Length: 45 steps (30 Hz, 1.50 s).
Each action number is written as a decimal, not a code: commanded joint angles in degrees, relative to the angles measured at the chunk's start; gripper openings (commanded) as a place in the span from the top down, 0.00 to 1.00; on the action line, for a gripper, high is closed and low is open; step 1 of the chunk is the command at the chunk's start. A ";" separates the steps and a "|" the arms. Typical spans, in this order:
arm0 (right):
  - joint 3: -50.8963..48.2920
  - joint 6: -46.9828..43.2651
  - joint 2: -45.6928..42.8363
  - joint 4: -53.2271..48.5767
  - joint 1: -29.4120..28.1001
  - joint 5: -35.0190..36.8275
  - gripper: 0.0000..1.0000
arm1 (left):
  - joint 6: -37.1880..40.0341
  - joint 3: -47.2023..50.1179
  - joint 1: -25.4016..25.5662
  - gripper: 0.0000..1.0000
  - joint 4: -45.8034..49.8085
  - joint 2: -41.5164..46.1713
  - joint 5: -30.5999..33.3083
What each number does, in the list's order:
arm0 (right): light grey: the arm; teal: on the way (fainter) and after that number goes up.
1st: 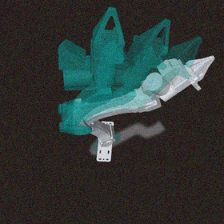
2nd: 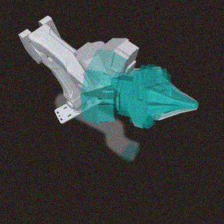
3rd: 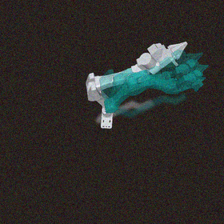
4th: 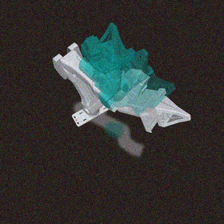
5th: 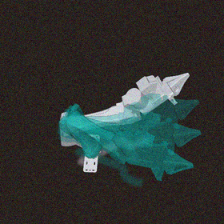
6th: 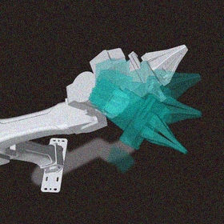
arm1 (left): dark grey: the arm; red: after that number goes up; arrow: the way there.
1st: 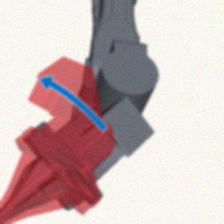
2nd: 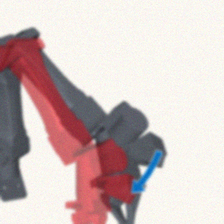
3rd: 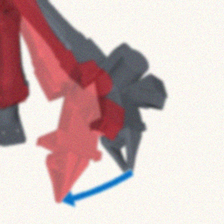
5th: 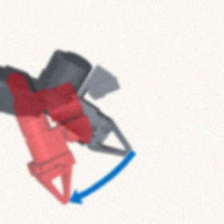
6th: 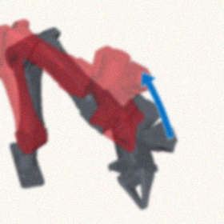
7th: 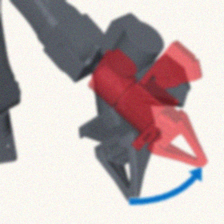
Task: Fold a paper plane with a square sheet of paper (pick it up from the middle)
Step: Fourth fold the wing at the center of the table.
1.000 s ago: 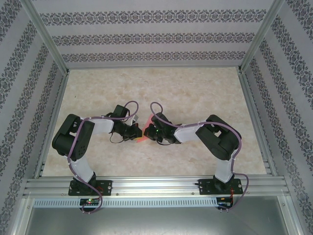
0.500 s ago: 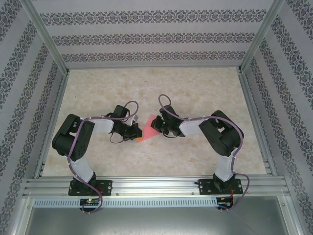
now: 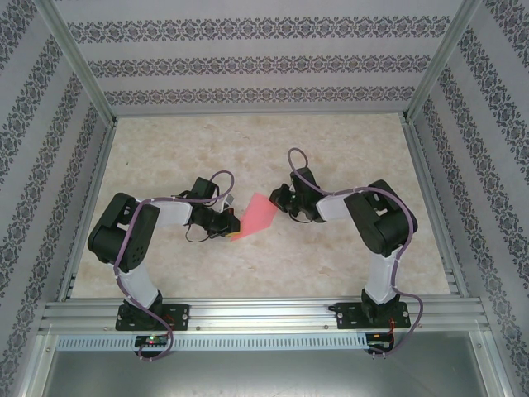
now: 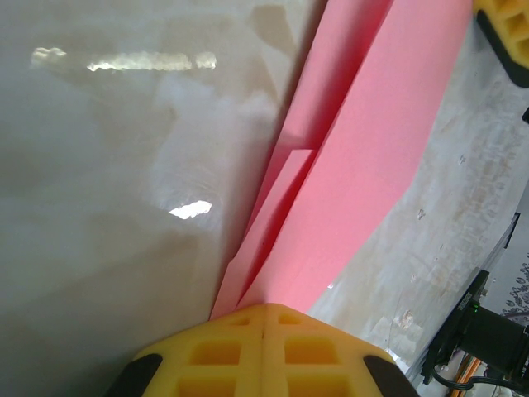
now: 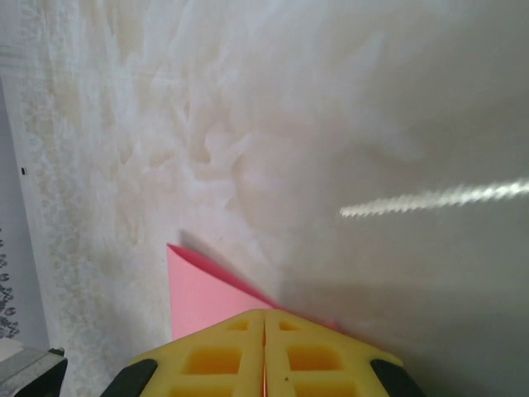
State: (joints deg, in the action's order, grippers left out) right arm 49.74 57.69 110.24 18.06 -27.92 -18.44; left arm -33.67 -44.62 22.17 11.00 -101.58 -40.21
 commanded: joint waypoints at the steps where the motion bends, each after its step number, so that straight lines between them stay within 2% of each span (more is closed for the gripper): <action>1: -0.45 -3.49 1.81 -0.29 3.34 2.89 0.91 | 1.02 4.36 -0.27 1.00 7.45 -5.27 14.51; 8: 3.38 -6.90 -3.26 -5.26 4.53 0.79 0.89 | 1.06 4.28 -0.29 1.00 7.45 -5.15 14.37; 15: 3.74 -6.30 -6.83 -7.42 -1.29 1.05 0.88 | 1.06 3.90 -0.24 1.00 7.47 -5.04 14.05; 20: 1.94 -2.84 -4.97 -3.70 -6.44 1.48 0.89 | 1.00 3.65 -0.23 1.00 7.53 -4.69 13.68; 26: -0.48 0.44 -0.95 0.03 -9.30 2.77 0.92 | 0.91 3.23 -0.29 1.00 7.45 -4.09 13.01; 36: -2.99 -0.14 1.62 -2.81 -9.62 5.86 0.94 | 1.75 -0.04 -0.23 1.00 12.16 1.07 12.93; 39: -3.18 -0.43 1.81 -2.94 -9.58 5.57 0.95 | 1.46 -2.26 -0.25 0.95 14.26 4.89 12.71; 42: -2.98 -0.65 1.83 -3.27 -9.58 5.52 0.95 | 1.03 -5.36 -0.25 0.91 15.66 7.23 10.87; 45: -2.64 -0.78 1.93 -3.48 -9.57 5.52 0.95 | -0.21 -7.42 -0.11 0.88 13.83 7.59 5.64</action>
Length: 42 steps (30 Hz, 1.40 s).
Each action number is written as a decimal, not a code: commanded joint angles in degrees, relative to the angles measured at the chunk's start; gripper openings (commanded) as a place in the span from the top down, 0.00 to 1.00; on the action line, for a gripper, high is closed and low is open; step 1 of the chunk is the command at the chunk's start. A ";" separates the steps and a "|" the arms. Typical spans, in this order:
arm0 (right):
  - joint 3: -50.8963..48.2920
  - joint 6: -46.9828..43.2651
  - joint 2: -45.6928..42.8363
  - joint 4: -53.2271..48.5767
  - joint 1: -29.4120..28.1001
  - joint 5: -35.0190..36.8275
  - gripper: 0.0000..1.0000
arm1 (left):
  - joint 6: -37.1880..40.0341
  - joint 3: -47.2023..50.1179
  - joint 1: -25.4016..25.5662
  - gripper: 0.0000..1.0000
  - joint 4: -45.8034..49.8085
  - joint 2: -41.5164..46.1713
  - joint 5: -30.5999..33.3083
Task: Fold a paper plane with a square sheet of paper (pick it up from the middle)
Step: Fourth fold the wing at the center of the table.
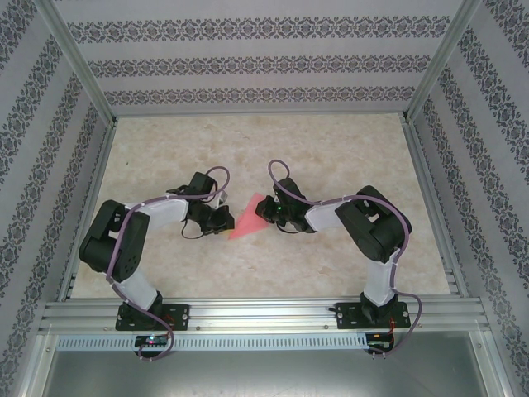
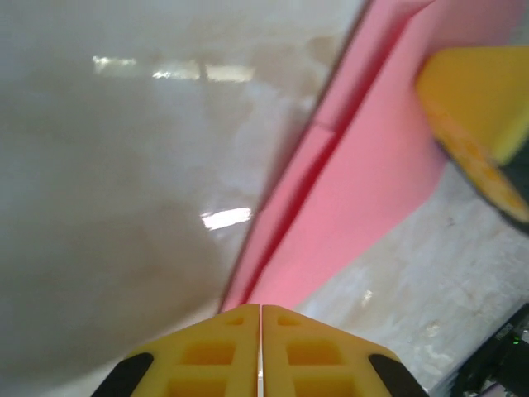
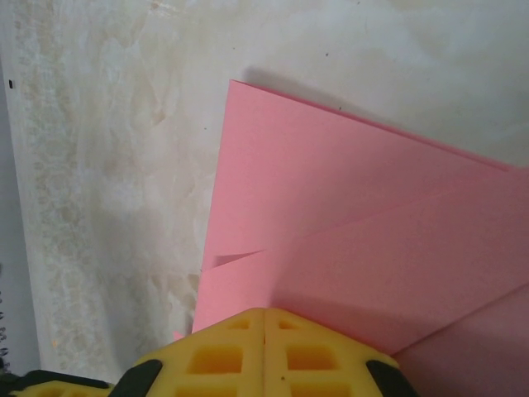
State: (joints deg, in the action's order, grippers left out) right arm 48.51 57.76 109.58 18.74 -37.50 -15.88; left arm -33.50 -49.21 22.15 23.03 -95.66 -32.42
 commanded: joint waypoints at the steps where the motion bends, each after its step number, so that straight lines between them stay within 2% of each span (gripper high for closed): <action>1: -1.38 -0.96 2.65 -4.29 -0.03 2.96 0.95 | -0.92 -3.35 -0.07 0.87 0.53 1.33 -4.44; 5: -0.96 -0.72 3.08 -4.37 0.05 3.13 0.95 | -2.74 -5.11 0.60 0.84 -3.68 -1.48 -11.31; 13: -0.91 -0.37 3.37 -4.24 -0.16 3.15 0.95 | -4.55 -7.43 1.84 0.82 -7.04 -7.83 -12.75; 20: -0.90 -0.41 3.36 -4.55 -0.21 3.31 0.95 | -3.78 -9.21 3.29 0.81 -6.44 -10.96 -11.06; 25: -0.70 -0.52 3.53 -5.02 -0.17 3.57 0.95 | -1.25 -9.33 3.48 0.82 -2.03 -13.08 -6.63; 33: -0.08 -1.13 3.72 -7.12 -0.22 4.17 0.95 | 2.49 -5.60 3.39 0.84 1.90 -12.05 -3.72; 42: 0.04 -1.82 3.53 -8.59 -0.29 4.92 0.95 | 2.21 -0.05 3.38 0.85 2.20 -8.12 -2.44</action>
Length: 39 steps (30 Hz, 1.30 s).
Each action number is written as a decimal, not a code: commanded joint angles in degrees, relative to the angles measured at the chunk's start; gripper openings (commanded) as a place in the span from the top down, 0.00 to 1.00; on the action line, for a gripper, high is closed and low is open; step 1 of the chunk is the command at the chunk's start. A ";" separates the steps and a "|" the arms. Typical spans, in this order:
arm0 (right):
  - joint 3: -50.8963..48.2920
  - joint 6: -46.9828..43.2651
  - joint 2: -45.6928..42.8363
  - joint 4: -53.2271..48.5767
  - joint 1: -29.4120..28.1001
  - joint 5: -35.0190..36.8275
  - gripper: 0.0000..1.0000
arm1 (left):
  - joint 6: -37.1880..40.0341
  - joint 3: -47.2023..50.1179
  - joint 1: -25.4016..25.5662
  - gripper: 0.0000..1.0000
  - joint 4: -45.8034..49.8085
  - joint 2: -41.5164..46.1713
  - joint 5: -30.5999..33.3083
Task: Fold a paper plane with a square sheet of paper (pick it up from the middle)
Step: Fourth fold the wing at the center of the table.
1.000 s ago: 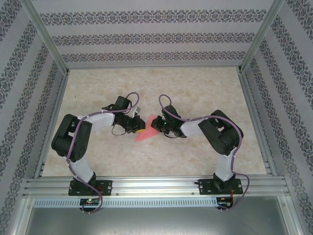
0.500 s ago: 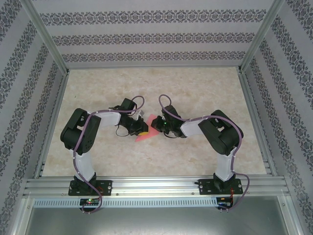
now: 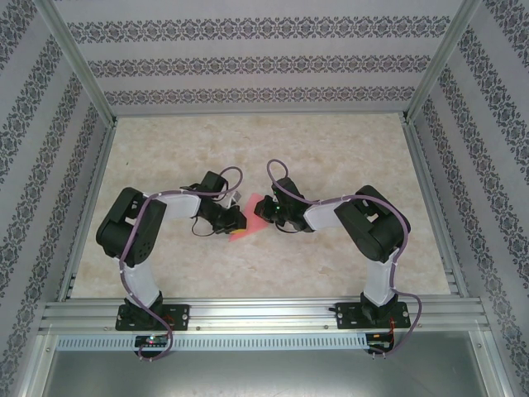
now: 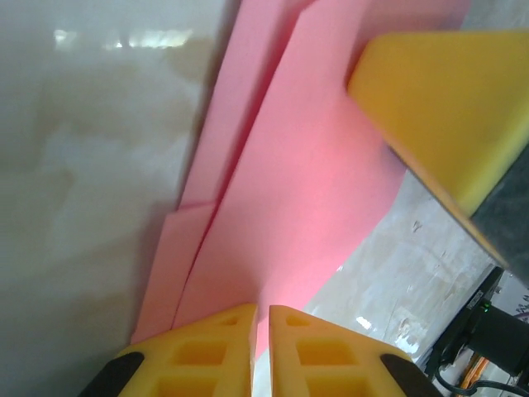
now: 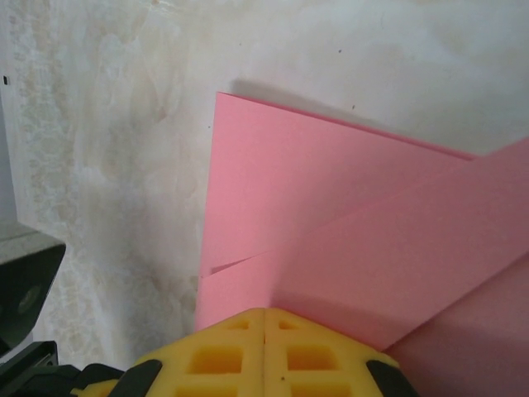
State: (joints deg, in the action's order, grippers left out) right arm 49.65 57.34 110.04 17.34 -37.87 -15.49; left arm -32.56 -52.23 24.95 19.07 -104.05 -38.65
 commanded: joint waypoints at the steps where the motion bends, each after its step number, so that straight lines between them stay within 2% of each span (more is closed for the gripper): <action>1: -0.97 -1.46 3.22 -7.21 0.13 4.48 0.95 | 1.27 3.28 0.57 0.85 6.15 0.57 3.77; 14: -0.17 -1.62 3.43 -7.85 0.07 4.08 0.95 | 3.67 4.08 0.58 0.83 11.75 6.40 9.81; 24: 0.07 -1.89 3.43 -8.40 -0.04 3.88 0.95 | 4.78 5.20 0.56 0.88 14.54 7.01 15.87; 36: 0.36 -2.31 3.14 -8.89 -0.11 3.80 0.95 | 4.08 7.46 0.60 0.91 15.75 7.89 17.83; 39: 0.57 -2.54 3.07 -9.33 -0.10 3.85 0.94 | 3.84 7.77 0.57 0.91 17.41 8.62 20.10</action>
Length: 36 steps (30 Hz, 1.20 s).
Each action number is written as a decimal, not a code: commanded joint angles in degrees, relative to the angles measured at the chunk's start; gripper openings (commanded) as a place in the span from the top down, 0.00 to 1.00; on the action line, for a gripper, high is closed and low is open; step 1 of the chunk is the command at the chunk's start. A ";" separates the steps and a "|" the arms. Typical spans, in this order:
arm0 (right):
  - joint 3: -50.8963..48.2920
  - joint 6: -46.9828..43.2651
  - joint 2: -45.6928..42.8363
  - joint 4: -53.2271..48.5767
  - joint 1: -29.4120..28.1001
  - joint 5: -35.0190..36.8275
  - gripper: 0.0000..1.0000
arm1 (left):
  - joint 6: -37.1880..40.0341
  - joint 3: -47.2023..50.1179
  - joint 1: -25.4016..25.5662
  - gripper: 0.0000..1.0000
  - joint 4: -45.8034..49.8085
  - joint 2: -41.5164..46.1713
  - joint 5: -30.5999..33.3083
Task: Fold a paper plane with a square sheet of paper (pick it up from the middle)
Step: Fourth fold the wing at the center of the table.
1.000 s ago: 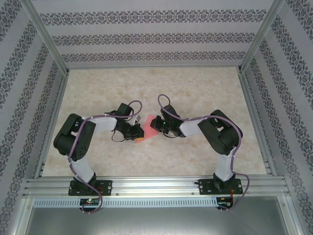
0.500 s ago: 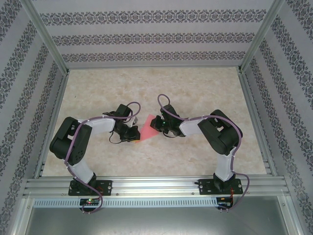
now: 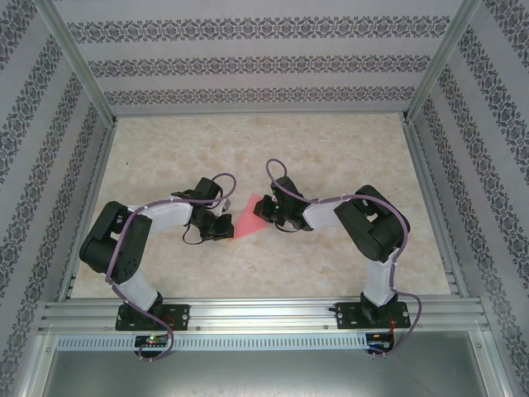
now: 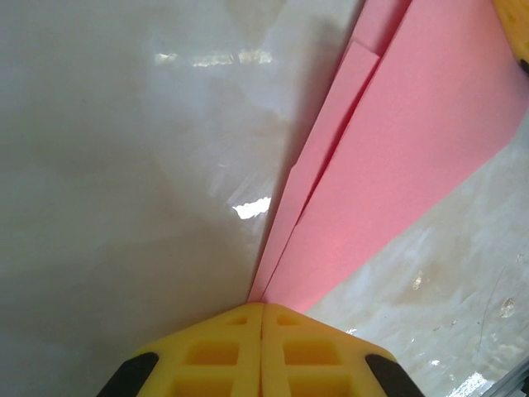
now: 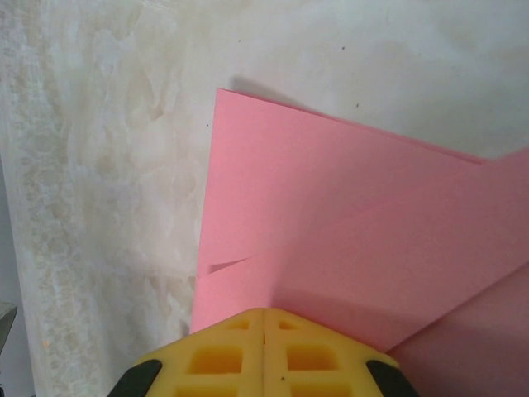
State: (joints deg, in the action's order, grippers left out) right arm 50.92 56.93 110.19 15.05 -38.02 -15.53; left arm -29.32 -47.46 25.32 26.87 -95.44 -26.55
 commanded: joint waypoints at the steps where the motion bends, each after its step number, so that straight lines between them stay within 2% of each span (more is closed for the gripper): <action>1: -0.64 -2.15 2.92 -7.16 -0.02 3.93 0.94 | 0.42 3.25 0.25 0.92 9.92 0.48 8.69; 11: 0.60 -3.09 3.10 -8.23 -0.13 3.28 0.94 | 0.22 3.68 0.23 0.91 13.09 5.11 8.95; 16: 1.84 -7.29 2.04 -11.38 -0.85 2.29 0.94 | -0.63 2.42 0.24 0.90 16.17 12.48 10.19; 20: 0.74 -13.08 -0.48 -13.42 -2.24 -0.51 0.94 | -1.77 0.11 0.24 0.85 17.74 18.53 11.04; 25: -0.42 -22.33 -4.72 -16.47 -3.75 -5.71 0.91 | -1.69 -0.82 0.18 0.76 14.64 22.20 5.64; 28: 2.33 -26.41 -7.88 -21.24 -3.66 -7.39 0.88 | -2.62 -0.41 0.54 0.70 11.04 21.67 2.41; 31: 5.03 -26.35 -13.32 -26.15 -3.43 -2.75 0.83 | -3.20 -0.68 1.67 0.64 9.12 19.81 2.24; 32: 4.95 -25.46 -15.25 -27.21 -3.31 -0.32 0.77 | -3.25 -0.87 2.04 0.63 9.01 19.07 2.80; 34: 2.76 -20.03 -19.67 -29.53 -2.17 7.62 0.74 | -2.99 -1.16 2.62 0.59 8.32 17.33 3.19; 36: -2.38 -12.36 -22.82 -28.10 0.02 9.08 0.65 | -2.59 -1.36 2.76 0.56 7.10 15.62 3.39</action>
State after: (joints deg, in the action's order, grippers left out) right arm 52.42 36.99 91.61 -10.44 -40.49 -13.85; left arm -31.81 -47.42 27.27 37.71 -78.08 -22.63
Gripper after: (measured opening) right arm 0.336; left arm 0.431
